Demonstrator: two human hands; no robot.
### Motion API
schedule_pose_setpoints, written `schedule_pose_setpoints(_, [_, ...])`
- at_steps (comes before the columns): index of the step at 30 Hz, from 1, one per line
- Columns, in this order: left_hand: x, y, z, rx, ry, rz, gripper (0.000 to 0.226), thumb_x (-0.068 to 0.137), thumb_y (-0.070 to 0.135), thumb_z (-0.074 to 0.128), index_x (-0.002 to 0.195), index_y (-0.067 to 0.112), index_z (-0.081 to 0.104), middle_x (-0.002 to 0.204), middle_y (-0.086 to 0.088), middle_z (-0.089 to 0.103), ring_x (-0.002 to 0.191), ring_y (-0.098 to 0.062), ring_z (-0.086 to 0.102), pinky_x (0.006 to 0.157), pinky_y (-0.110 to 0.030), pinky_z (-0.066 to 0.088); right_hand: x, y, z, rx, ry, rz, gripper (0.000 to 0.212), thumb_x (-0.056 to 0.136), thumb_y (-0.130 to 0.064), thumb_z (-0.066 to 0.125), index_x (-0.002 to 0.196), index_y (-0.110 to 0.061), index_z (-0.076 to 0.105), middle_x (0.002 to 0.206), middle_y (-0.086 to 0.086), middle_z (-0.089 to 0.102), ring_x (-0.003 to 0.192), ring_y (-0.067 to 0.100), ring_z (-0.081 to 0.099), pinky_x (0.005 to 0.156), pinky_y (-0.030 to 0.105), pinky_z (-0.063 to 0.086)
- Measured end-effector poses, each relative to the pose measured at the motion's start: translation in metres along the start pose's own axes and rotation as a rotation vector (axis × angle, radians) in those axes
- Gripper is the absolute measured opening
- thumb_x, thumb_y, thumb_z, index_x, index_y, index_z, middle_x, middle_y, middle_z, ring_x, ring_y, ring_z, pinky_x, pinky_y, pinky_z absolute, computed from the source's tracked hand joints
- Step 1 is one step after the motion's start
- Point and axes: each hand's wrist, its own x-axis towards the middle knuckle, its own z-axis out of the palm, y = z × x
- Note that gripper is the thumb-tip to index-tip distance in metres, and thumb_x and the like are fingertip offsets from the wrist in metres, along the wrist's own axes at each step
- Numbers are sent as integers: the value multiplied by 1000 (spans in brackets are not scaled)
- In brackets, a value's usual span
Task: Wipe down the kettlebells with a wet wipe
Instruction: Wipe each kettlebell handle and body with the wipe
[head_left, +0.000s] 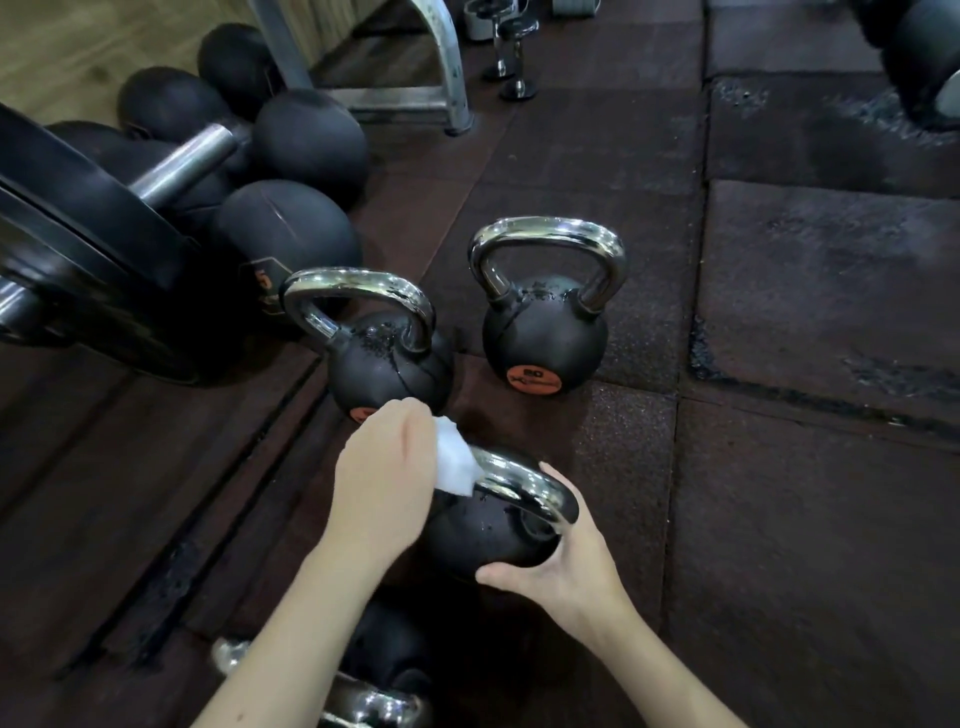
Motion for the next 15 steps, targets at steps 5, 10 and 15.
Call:
schedule_pose_setpoints(5, [-18,75,13,394,-67,330,24,90,26,38,70,23,50,71,-4,52,70,-29,49,68,-45,35,3,0,0,-102,20,-33,89,46,-49,103,126,-35,66,119,-15,72,113,3,70,88,12,53])
schedule_pose_setpoints(10, [-35,96,29,253,-5,440,29,96,32,56,70,19,57,71,0,50,70,-24,46,70,-41,44,-4,7,2,164,7,10,21,103,-44,63,98,-23,65,100,5,69,84,5,74,79,28,59])
schedule_pose_setpoints(15, [-15,44,5,102,67,282,33,100,33,50,71,18,53,72,1,48,72,-26,44,72,-43,40,1,4,-3,114,-72,15,104,55,-23,105,144,-33,52,135,-11,68,129,4,64,100,24,56])
